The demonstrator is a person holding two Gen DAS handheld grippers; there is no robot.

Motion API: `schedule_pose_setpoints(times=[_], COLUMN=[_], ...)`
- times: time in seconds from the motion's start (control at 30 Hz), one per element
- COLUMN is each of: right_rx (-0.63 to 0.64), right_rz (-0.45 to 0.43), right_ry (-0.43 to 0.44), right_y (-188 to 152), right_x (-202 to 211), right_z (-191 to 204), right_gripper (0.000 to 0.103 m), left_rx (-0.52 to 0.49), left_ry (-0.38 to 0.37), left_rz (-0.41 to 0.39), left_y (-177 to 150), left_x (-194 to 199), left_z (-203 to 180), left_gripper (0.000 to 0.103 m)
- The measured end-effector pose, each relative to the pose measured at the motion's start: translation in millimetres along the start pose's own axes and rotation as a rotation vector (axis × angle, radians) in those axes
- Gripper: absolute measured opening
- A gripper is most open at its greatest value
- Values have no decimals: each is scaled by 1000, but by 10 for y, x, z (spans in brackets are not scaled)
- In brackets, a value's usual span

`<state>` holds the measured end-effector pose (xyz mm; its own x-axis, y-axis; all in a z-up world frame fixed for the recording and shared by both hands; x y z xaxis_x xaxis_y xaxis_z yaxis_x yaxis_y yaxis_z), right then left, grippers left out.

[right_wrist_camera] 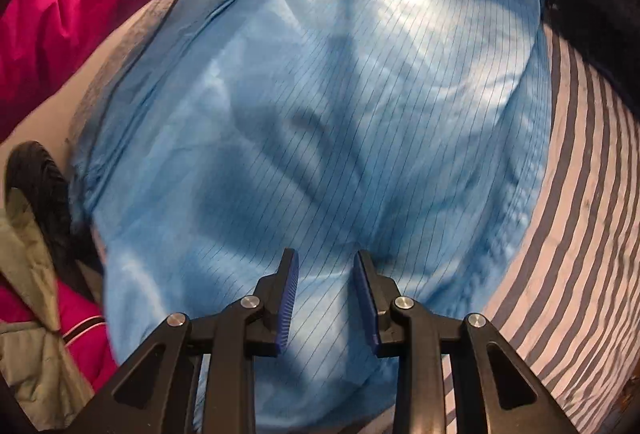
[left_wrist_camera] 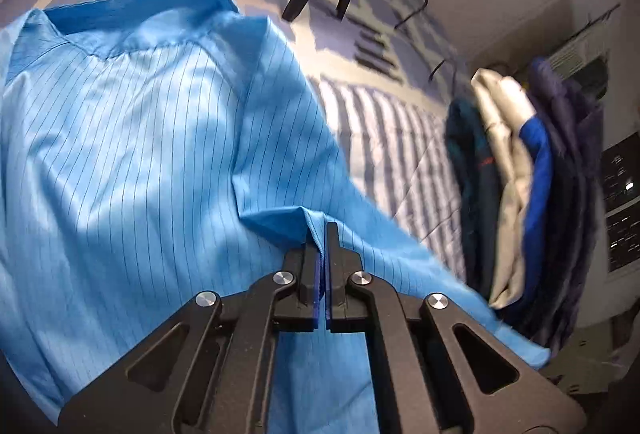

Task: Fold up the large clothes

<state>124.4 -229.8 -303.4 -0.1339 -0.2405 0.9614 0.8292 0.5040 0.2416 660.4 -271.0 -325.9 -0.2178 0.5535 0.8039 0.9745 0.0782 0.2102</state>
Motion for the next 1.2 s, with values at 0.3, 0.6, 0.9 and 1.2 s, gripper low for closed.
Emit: schedule_pose_setpoints(times=[0.3,0.6,0.9,1.2], right_rx=[72,-300,-312,-401], right_rz=[-12,-233,-217,-269], right_ry=[-9,81,125,107], right_y=[-327,-791,-742,-736], right_x=[246,464,180,359], right_z=[521,17,-19,-61], right_gripper=[32,53,37,0], left_rx=[-61,-211,-187,-78], left_ry=[160,56,16,-22], left_rz=[-110,-114,-164,-75], left_y=[-292,-1585,-3029,-4043], left_x=[746,2011,3336,2801], left_z=[-1,-423,-286,155], left_gripper=[30,30,33,47])
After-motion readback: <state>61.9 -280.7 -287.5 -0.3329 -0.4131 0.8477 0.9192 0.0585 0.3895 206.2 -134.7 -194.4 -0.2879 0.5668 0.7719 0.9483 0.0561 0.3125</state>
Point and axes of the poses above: each gripper's, at about its wrist camera, not at the fingertips, and x roughly against the way its jaws point, z to its left, y to its top, the point moved 7 cm from there along -x, roughly the way its jaws point, and after that the axes turned 15 degrees about x, right-handed, at the moved point
